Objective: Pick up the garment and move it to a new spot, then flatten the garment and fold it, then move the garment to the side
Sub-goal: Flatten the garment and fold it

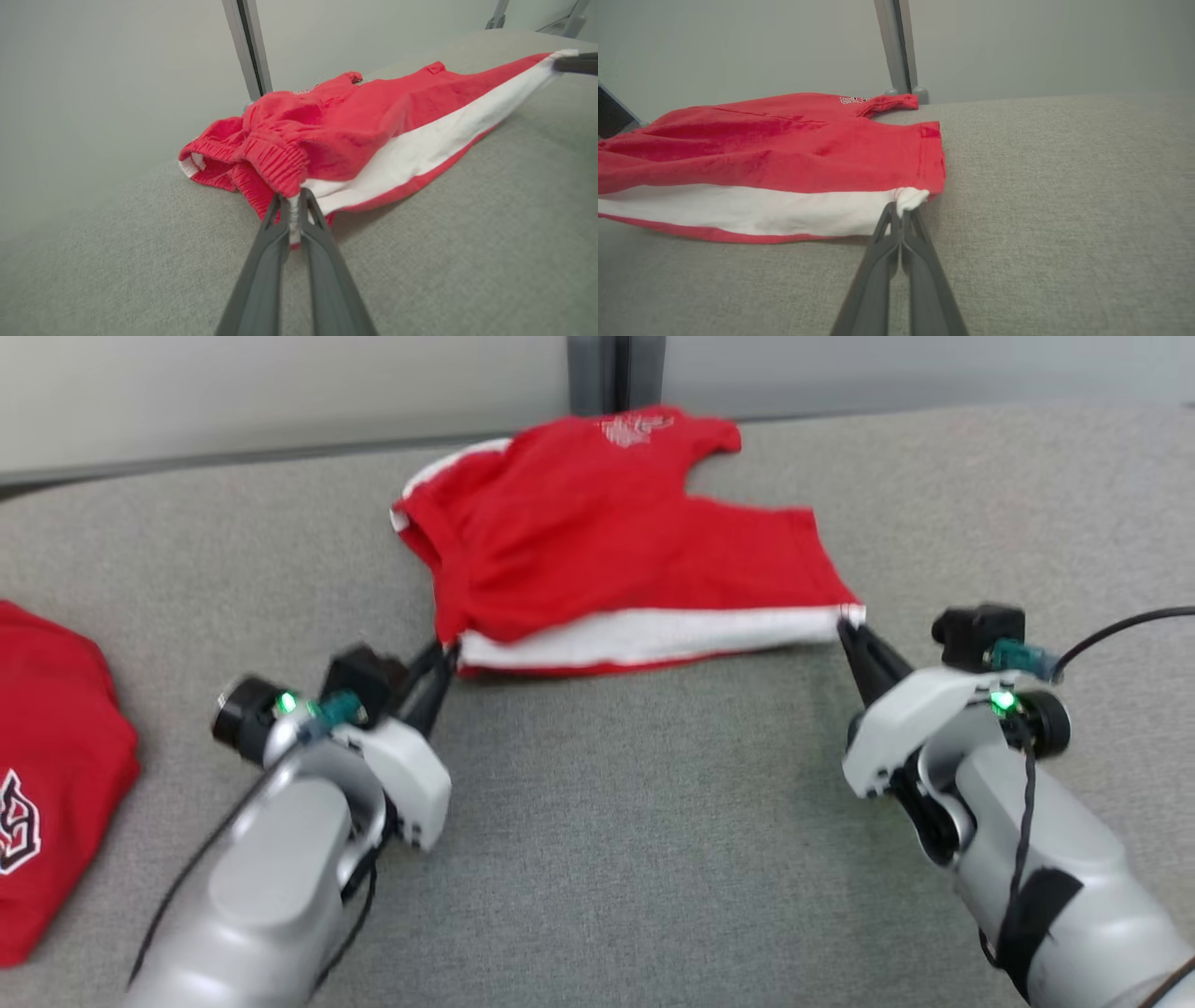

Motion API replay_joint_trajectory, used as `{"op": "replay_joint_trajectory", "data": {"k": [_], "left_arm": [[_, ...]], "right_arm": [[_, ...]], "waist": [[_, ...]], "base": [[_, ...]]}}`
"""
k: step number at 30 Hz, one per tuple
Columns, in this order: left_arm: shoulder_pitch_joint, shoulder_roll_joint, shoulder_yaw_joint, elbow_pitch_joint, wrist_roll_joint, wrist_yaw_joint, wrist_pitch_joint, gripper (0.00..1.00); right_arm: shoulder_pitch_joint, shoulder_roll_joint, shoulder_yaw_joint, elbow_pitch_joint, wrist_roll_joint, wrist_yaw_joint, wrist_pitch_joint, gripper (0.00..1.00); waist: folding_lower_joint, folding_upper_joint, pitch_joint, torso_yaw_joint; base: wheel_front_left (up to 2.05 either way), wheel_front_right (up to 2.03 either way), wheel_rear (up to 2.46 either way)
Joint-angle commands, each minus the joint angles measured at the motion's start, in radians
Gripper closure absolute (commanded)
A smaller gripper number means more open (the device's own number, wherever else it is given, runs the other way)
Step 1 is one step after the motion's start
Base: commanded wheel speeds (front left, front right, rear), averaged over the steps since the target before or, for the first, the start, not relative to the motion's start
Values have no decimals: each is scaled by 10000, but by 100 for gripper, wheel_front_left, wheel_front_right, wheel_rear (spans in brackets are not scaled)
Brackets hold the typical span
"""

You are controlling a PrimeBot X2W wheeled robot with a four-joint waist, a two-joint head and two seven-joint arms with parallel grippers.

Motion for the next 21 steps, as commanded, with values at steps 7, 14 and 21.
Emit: {"op": "replay_joint_trajectory", "data": {"k": [7,14,21], "left_arm": [[1672,54,-591,-236,32,-23,-45,100],[3007,185,-1226,-856,-1182,-30,243,100],[4037,973,-2126,-2625,-2390,-31,1029,100]], "right_arm": [[1361,-1175,1531,-956,1138,-3,1125,100],[2427,-2368,2592,-2090,2455,-3,2092,100],[3230,-3875,3561,-3962,3893,-3,3410,100]], "waist": [[0,0,-1504,-156],[0,0,-2483,-249],[0,0,-2990,-255]], "base": [[0,0,0],[0,0,0],[0,0,0]]}}
